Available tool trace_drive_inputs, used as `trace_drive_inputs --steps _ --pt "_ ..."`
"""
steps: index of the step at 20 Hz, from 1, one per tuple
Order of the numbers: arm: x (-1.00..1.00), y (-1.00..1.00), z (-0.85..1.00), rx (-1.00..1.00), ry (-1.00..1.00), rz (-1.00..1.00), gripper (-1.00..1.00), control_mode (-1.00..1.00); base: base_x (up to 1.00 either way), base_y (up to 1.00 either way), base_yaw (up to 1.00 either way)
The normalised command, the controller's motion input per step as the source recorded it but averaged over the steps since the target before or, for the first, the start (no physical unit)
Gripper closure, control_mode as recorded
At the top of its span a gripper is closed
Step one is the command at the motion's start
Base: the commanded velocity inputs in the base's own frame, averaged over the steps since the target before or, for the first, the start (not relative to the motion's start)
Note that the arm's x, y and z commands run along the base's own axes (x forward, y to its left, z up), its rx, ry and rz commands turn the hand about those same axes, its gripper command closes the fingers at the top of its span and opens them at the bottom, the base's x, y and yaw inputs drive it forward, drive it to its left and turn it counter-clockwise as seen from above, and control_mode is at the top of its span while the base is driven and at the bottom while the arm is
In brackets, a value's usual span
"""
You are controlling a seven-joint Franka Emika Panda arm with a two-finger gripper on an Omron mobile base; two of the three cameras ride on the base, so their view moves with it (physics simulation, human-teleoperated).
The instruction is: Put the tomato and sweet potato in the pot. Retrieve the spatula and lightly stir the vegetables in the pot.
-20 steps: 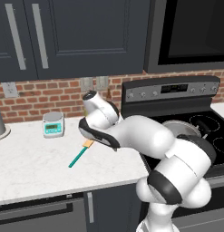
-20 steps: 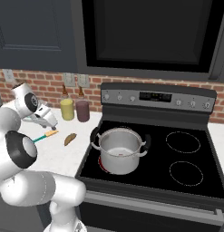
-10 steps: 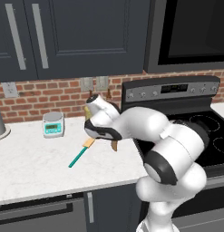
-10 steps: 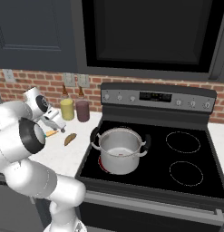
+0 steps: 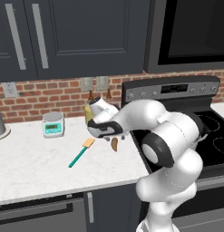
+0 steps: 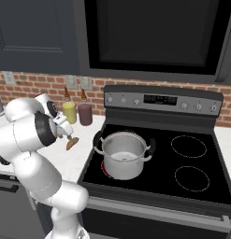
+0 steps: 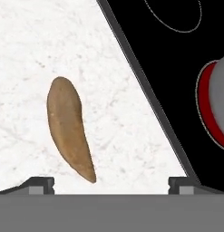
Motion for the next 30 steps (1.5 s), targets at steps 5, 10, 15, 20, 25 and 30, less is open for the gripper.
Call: trace_drive_inputs --steps 5,10,15,20,25,30 --pt "0.02 -0.02 -0.32 0.01 0.04 0.02 -1.00 -1.00 0.00 0.00 0.00" --pt "0.12 0.00 -0.27 0.02 0.02 0.02 -1.00 -1.00 0.00 0.00 0.00" --pt "0.18 -0.07 -0.17 0.02 0.00 0.03 -1.00 -1.00 0.00 0.00 0.00" --pt "0.23 -0.05 -0.11 0.05 0.00 0.09 -1.00 -1.00 0.00 0.00 0.00" --pt "0.20 0.00 -0.14 0.08 0.00 0.13 -1.00 -1.00 0.00 0.00 0.00" --pt "0.08 0.00 -0.24 0.07 0.00 0.11 -1.00 -1.00 0.00 0.00 0.00"
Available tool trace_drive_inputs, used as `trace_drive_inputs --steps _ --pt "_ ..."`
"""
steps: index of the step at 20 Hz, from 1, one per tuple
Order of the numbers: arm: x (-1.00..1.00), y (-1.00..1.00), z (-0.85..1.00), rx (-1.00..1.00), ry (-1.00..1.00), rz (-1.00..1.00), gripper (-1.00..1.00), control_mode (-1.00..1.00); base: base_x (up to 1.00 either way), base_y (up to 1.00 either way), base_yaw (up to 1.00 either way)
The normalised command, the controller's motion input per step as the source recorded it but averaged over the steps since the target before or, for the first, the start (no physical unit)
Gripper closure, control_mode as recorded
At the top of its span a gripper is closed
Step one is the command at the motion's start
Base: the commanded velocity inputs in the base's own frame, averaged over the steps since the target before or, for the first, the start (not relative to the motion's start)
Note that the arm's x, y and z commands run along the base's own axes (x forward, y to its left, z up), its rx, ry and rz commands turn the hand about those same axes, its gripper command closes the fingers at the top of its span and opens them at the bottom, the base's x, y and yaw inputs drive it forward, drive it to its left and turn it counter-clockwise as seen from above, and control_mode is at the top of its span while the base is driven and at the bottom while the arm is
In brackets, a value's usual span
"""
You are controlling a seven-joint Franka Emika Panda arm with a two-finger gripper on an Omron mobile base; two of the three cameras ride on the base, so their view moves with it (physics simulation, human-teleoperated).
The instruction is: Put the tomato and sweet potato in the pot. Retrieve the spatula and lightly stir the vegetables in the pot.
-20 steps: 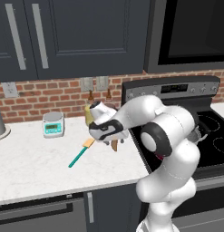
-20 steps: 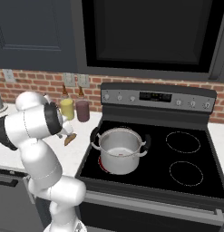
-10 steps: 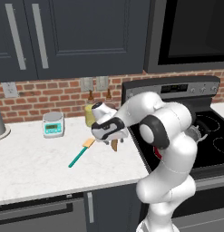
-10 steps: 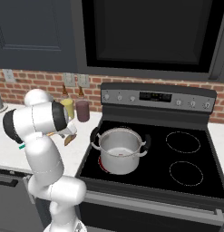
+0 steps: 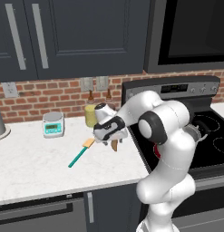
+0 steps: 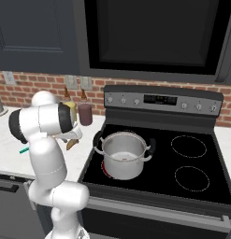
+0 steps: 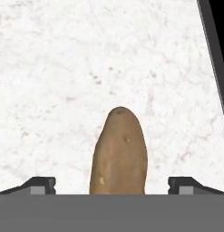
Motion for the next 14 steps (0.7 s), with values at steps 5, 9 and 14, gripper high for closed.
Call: trace_drive_inputs --steps 5,9,14 --pt "-0.02 -0.01 -0.30 0.03 0.03 0.01 -1.00 -1.00 0.00 0.00 0.00" --pt "-0.20 0.00 -0.23 0.02 0.02 0.00 1.00 -1.00 0.00 0.00 0.00" --pt "-0.50 0.00 -0.08 0.02 0.00 0.00 1.00 -1.00 0.00 0.00 0.00"
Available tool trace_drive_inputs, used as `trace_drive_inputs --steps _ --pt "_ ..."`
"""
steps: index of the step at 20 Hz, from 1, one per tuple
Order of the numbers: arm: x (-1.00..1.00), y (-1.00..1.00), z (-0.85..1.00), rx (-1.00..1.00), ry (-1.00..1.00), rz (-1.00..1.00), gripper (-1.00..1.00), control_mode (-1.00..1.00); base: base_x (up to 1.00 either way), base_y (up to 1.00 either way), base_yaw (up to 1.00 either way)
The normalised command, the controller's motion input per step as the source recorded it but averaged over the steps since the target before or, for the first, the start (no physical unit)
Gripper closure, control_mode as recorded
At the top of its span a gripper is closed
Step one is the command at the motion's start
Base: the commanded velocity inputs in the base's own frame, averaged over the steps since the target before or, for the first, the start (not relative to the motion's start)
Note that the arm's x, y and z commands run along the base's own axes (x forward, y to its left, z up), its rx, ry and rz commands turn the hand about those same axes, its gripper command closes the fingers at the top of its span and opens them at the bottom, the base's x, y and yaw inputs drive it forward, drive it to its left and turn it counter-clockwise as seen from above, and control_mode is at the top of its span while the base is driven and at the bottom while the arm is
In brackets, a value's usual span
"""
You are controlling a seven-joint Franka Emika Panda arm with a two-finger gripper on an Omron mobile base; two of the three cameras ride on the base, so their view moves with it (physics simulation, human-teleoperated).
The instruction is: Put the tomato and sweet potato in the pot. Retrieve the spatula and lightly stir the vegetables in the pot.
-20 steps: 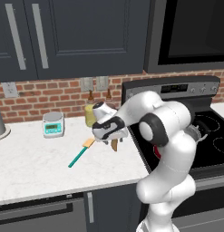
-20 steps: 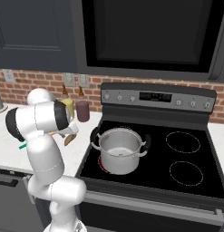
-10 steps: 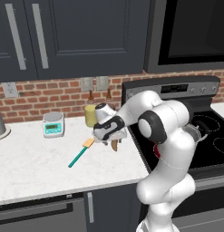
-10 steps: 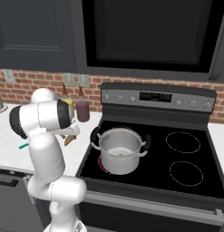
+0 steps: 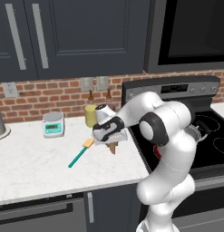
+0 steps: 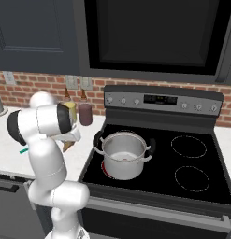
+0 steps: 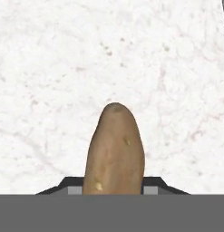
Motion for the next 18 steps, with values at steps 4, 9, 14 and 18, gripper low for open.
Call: trace_drive_inputs --steps 4,9,14,18 --pt "-0.81 0.00 0.00 0.00 -0.03 0.00 1.00 -1.00 0.00 0.00 0.00" --pt "-1.00 0.09 0.22 0.01 -0.19 0.00 1.00 -1.00 0.00 0.00 0.00" --pt "-0.91 0.02 0.79 0.02 -0.24 0.00 1.00 -1.00 0.00 0.00 0.00" --pt "-0.68 -0.18 1.00 0.08 -0.18 0.00 1.00 -1.00 0.00 0.00 0.00"
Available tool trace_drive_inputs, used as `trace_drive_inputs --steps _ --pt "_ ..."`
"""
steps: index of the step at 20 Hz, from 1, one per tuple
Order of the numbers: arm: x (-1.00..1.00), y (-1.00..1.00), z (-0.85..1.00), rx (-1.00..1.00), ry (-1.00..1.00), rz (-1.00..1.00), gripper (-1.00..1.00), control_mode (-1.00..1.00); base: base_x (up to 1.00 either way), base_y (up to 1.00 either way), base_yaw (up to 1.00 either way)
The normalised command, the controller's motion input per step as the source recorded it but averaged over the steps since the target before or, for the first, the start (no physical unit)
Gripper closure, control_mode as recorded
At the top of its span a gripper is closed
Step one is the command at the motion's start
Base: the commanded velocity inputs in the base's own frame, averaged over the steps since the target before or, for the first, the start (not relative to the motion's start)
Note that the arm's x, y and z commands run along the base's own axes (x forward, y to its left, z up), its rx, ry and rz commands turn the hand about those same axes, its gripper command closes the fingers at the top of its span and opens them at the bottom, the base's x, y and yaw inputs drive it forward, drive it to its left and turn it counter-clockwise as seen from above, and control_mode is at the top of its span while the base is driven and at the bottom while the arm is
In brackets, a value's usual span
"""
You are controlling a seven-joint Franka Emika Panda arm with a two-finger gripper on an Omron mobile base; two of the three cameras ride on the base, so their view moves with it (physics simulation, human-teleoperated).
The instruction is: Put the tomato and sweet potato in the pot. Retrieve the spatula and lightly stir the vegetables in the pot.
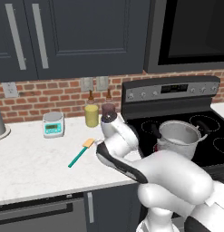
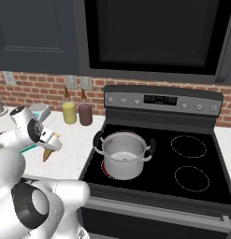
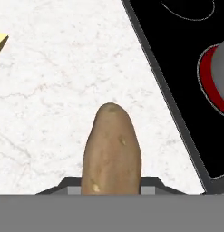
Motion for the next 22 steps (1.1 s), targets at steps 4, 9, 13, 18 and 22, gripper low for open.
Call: trace_drive_inputs --steps 4,9,13,18,22 --pt "-0.42 -0.50 1.00 0.13 -0.10 -0.04 1.00 -1.00 0.00 0.00 0.00" --pt "-0.09 -0.63 1.00 0.10 -0.01 -0.08 1.00 -1.00 0.00 0.00 0.00" --pt "0.00 -0.73 1.00 0.02 0.00 -0.11 1.00 -1.00 0.00 0.00 0.00" --pt "0.00 -0.69 0.99 0.01 0.00 -0.12 1.00 -1.00 0.00 0.00 0.00" --pt "0.23 -0.69 0.49 0.00 0.02 -0.12 1.00 -1.00 0.00 0.00 0.00"
